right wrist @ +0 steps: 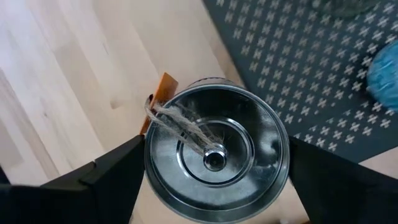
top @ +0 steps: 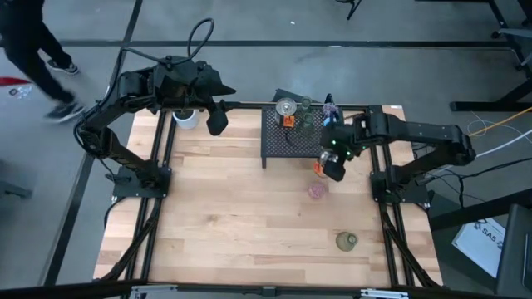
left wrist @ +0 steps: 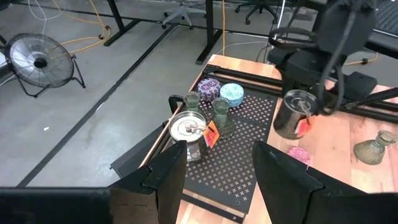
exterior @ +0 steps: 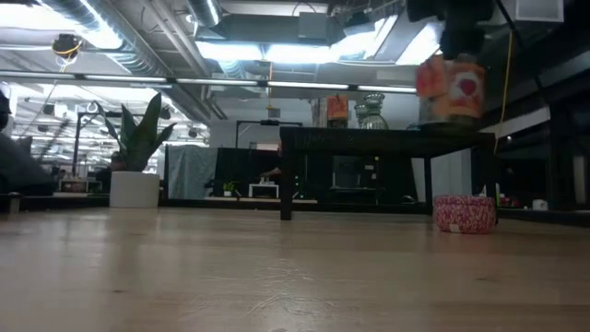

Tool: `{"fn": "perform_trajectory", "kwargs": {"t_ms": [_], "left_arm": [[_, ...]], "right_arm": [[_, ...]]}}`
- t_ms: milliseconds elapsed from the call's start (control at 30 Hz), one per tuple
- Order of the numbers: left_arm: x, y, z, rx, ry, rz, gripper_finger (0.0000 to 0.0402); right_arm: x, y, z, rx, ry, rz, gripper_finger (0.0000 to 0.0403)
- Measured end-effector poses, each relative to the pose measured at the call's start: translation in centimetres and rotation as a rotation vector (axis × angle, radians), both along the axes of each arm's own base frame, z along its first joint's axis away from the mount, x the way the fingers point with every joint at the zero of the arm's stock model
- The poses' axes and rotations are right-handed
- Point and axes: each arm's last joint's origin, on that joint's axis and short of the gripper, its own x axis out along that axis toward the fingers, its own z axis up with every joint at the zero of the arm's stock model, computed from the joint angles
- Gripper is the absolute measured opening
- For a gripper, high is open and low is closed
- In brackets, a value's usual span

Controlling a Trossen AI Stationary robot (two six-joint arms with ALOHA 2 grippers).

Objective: Pick & Place candle stick holders
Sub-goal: Put the silver scented candle on the shelf aligned with other silver scented candle

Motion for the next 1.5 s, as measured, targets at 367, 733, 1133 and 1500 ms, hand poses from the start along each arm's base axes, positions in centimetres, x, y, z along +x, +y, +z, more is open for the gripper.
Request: {"fn": "perform_trajectory", "kwargs": {"t_ms": [367,733,1133,1500], "left_arm": [[0.0,0.0,0.0,0.0,0.0,0.0,0.018],[0.0,0.0,0.0,0.0,0.0,0.0,0.018],[0.0,0.0,0.0,0.0,0.0,0.001,0.018],[0.0,0.0,0.0,0.001,0.0,0.001,0.018]], "right_arm": [[0.3,-3.2,2.8,-0.055,-0.07,-0.127,0.0353],[0.3,-5.5,2.0,-0.059,0.004,-0.179,0.0353],[1.4,-5.9,1.0,-0.058,0.05,-0.145,0.0361],[1.5,-6.0,1.0,-0.078,0.051,-0.145,0.0373]]}}
